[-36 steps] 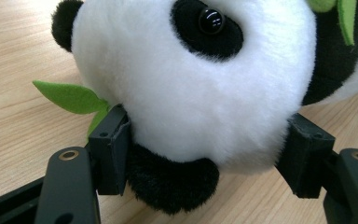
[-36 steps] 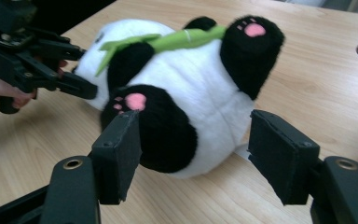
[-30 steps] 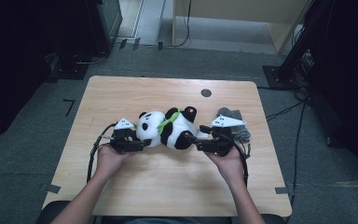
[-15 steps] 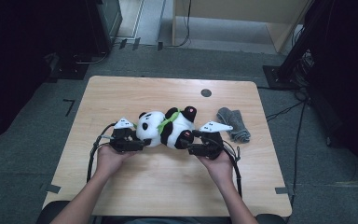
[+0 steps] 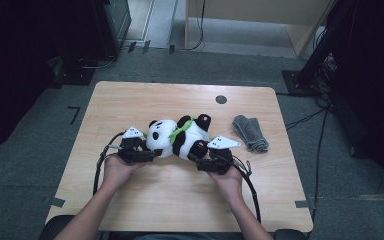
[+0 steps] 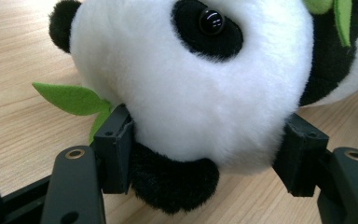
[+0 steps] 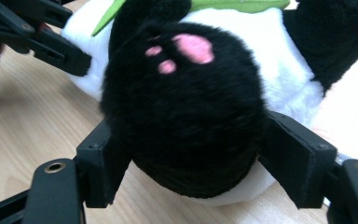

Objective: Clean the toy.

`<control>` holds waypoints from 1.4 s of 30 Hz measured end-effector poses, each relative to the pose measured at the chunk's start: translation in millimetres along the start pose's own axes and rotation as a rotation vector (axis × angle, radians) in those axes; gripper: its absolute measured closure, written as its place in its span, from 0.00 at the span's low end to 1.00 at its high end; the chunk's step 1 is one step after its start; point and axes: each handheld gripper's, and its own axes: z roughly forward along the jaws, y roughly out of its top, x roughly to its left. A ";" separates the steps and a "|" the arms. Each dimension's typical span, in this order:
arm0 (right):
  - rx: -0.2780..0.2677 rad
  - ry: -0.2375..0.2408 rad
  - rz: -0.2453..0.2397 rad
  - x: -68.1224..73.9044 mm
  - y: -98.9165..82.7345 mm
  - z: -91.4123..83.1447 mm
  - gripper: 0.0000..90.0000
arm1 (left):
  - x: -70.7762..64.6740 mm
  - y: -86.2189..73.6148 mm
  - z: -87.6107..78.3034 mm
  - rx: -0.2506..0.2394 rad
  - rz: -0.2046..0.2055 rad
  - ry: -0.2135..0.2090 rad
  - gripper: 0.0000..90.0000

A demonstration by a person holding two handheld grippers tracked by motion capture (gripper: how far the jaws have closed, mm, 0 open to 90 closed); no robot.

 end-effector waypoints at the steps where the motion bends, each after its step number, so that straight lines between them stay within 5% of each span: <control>1: -0.010 -0.003 -0.002 0.7 -1.3 0.9 0.29 | 0.1 -0.1 0.0 0.000 -0.001 0.000 0.37; 5: -0.035 0.015 0.047 -1.3 -5.0 4.4 0.26 | -0.1 -0.5 0.3 -0.003 0.000 -0.002 0.38; 11: -0.041 -0.040 0.004 6.0 -5.6 10.8 0.21 | 0.8 -1.8 0.8 -0.010 -0.002 -0.009 0.39; 20: 0.003 -0.103 -0.031 9.1 6.7 3.8 0.56 | -1.5 3.2 -1.3 -0.020 -0.002 0.017 0.31; 24: 0.000 -0.076 0.040 4.7 20.2 -4.3 0.60 | 2.3 11.8 -8.8 -0.044 -0.040 -0.057 0.28; 28: -0.039 -0.075 0.061 -1.4 34.4 -21.0 0.63 | 2.1 15.4 -16.2 -0.117 0.012 -0.114 0.24; 33: -0.043 -0.090 0.099 -8.9 44.3 -35.0 0.66 | 0.9 18.0 -23.6 -0.153 0.084 -0.119 0.27; 38: -0.040 -0.077 0.173 -19.6 47.5 -44.2 0.70 | 5.0 16.8 -28.4 -0.167 0.106 -0.156 0.27; 42: -0.053 -0.043 0.227 -23.4 50.9 -49.7 0.70 | 4.1 13.0 -28.8 -0.146 0.179 -0.151 0.28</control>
